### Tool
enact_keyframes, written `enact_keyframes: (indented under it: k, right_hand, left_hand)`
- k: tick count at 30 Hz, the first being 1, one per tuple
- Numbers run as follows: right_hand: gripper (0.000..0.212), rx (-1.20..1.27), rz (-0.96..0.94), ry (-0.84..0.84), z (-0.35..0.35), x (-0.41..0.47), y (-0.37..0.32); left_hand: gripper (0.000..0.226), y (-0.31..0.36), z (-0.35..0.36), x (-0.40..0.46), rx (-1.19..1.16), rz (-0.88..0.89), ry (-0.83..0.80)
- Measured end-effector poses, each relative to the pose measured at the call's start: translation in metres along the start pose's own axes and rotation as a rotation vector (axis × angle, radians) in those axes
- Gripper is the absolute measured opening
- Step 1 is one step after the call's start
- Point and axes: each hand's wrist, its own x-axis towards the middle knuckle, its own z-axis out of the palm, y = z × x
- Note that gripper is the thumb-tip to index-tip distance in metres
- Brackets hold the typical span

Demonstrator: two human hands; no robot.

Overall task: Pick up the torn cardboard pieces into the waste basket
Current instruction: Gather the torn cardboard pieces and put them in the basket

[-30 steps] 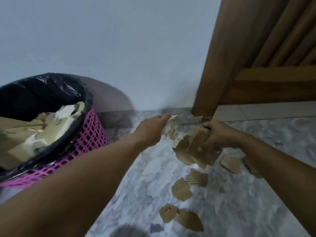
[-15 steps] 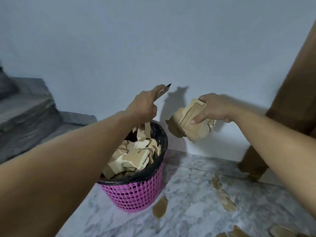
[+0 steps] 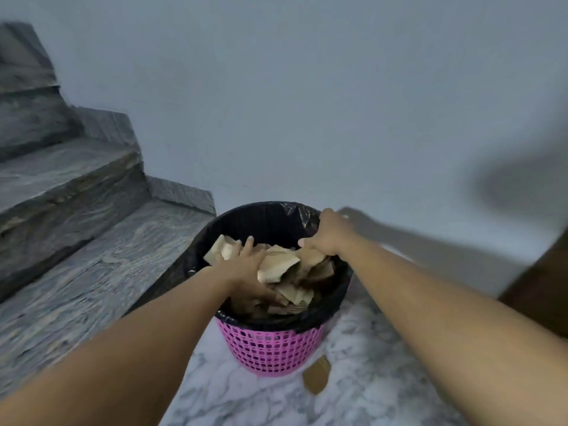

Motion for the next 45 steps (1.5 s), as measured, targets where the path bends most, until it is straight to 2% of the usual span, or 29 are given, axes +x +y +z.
enact_keyframes:
  k: [3,5,9,11,13,15,18,21,24,29,31,34,37,39,41,45]
  right_hand:
    - [0.057,-0.127,-0.044,-0.031,0.017,-0.001,0.011]
    - [0.051,-0.259,-0.081,-0.161,0.028,-0.002,0.017]
    - [0.073,-0.6,-0.208,-0.335,0.058,0.012,0.025]
    - [0.068,-0.689,-0.221,-0.328,0.073,0.02,0.026]
    - [0.059,-0.692,-0.203,-0.323,0.09,0.027,0.03]
    - [0.062,-0.63,-0.178,-0.317,0.105,0.033,0.035]
    - [0.059,-0.587,-0.096,-0.362,0.118,0.042,0.038]
    - [0.048,-0.506,-0.066,-0.285,0.121,0.048,0.036]
    - [0.043,-0.562,-0.119,-0.303,0.123,0.049,0.034]
    - [0.042,-0.603,-0.189,-0.3,0.089,0.034,0.027]
    - [0.037,-0.571,-0.23,-0.252,0.066,0.027,0.029]
    - [0.026,-0.37,-0.276,-0.164,0.033,0.02,0.036]
    - [0.019,-0.001,-0.209,-0.065,-0.002,0.011,0.05]
    - [0.014,0.184,-0.154,-0.021,-0.026,0.0,0.066]
    - [0.012,0.237,-0.111,-0.018,-0.045,-0.011,0.09]
    - [0.012,0.244,-0.028,0.0,-0.069,-0.03,0.148]
  left_hand:
    - [0.107,-0.005,0.013,0.004,-0.006,-0.066,-0.061]
    - [0.106,-0.007,0.019,0.01,-0.039,-0.111,-0.1]
    - [0.11,-0.01,0.033,0.024,-0.062,-0.15,-0.212]
    - [0.107,-0.012,0.04,0.029,-0.004,-0.173,-0.282]
    - [0.096,-0.013,0.044,0.034,0.049,-0.186,-0.35]
    - [0.089,-0.011,0.044,0.037,0.06,-0.188,-0.397]
    - [0.094,-0.009,0.041,0.038,0.078,-0.175,-0.419]
    - [0.095,-0.009,0.04,0.038,0.085,-0.163,-0.463]
    - [0.093,-0.008,0.042,0.038,0.115,-0.152,-0.464]
    - [0.089,-0.002,0.03,0.03,-0.007,-0.171,-0.398]
    - [0.077,0.004,0.018,0.028,0.017,-0.177,-0.342]
    - [0.048,0.02,0.002,0.029,0.195,-0.157,-0.169]
    - [0.026,0.047,-0.016,0.027,0.074,-0.069,0.024]
    - [0.027,0.071,-0.028,0.024,-0.019,-0.014,0.154]
    - [0.026,0.099,-0.038,0.02,-0.091,0.027,0.272]
    - [0.018,0.152,-0.046,0.012,-0.213,0.161,0.378]
